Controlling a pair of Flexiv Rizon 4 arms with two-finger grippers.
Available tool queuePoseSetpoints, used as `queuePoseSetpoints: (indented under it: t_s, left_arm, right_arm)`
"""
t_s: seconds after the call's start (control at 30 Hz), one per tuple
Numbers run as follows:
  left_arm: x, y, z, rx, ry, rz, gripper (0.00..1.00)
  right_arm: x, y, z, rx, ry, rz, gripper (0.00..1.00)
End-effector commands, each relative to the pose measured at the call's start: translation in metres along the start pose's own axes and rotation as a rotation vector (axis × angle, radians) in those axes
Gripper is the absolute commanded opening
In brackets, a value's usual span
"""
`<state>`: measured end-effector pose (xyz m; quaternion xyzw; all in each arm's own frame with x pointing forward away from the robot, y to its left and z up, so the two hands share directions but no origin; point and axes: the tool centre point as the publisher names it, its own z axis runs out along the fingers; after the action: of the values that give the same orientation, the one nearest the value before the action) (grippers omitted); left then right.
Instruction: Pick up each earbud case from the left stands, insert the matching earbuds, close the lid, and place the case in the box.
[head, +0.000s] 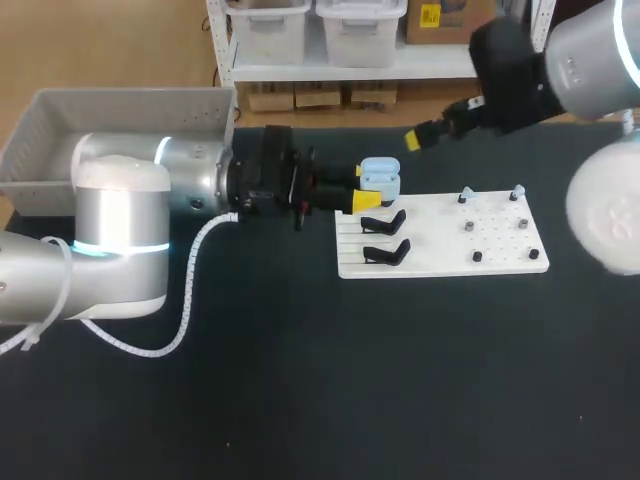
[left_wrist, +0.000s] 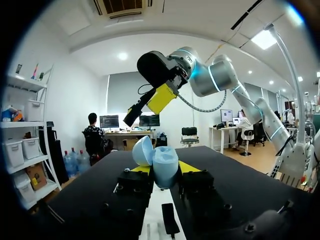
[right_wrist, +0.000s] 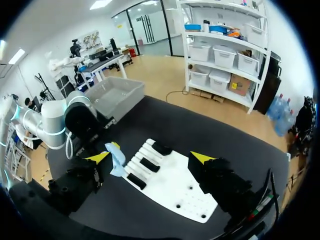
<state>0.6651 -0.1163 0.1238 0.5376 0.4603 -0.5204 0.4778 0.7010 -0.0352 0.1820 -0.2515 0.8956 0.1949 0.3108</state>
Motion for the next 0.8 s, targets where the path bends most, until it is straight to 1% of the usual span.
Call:
queuePoseSetpoints:
  t_s: [0.03,0.33,0.4,0.6,0.8]
  left_arm:
    - [0.001,0.0,0.0,-0.004,-0.005,0.011,0.0]
    - [0.003,0.0,-0.001,-0.01,-0.006,0.022,0.0]
    - [0.003,0.0,-0.001,-0.01,-0.006,0.022,0.0]
    - [0.003,0.0,-0.001,-0.01,-0.006,0.022,0.0]
    - [0.003,0.0,-0.001,-0.01,-0.006,0.022,0.0]
  right_arm:
    - [0.001,-0.011,-0.017,0.189,0.055,-0.001,1.0]
    - [0.025,-0.051,-0.019,0.335,0.231,-0.02,1.0]
    - [0.031,-0.059,-0.019,0.348,0.266,-0.023,1.0]
    - [0.045,-0.084,-0.017,0.419,0.359,-0.04,1.0]
    - [0.06,-0.109,-0.011,0.45,0.421,0.02,1.0]
